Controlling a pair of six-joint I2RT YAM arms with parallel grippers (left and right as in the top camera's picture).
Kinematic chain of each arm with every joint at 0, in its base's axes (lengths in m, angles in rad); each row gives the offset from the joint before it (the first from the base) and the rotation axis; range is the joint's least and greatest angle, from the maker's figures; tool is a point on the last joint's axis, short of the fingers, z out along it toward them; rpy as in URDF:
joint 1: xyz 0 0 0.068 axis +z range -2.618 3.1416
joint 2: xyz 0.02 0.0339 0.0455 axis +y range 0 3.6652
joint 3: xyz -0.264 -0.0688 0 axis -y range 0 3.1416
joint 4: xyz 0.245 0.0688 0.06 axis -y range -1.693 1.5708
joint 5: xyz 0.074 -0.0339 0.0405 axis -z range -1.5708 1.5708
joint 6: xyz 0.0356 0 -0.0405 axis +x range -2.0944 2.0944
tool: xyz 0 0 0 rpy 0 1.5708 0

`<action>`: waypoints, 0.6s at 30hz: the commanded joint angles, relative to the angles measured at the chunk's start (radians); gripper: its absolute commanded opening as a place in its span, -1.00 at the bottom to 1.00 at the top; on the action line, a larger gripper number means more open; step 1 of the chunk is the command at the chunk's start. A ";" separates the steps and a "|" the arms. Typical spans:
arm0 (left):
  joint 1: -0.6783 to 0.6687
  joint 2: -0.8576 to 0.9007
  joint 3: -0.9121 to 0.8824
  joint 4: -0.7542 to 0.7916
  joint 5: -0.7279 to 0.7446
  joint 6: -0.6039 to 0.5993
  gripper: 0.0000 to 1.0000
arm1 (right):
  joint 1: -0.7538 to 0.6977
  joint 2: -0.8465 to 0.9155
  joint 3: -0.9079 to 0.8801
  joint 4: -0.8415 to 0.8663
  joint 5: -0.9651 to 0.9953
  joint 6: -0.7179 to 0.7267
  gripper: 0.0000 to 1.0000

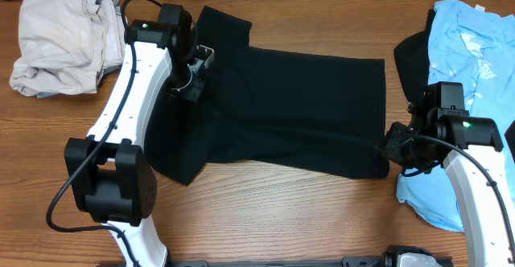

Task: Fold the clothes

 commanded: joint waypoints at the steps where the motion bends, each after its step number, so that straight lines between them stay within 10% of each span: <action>1: 0.002 -0.002 0.079 -0.038 0.002 -0.069 -0.11 | -0.004 -0.004 -0.002 0.001 0.010 -0.003 -0.92; 9: 0.077 -0.020 0.405 -0.354 -0.081 -0.345 -0.12 | -0.004 -0.004 -0.002 0.000 0.010 -0.019 -0.92; 18: 0.162 -0.122 0.267 -0.387 -0.084 -0.523 -0.23 | -0.004 -0.004 -0.002 0.027 0.010 -0.026 -0.92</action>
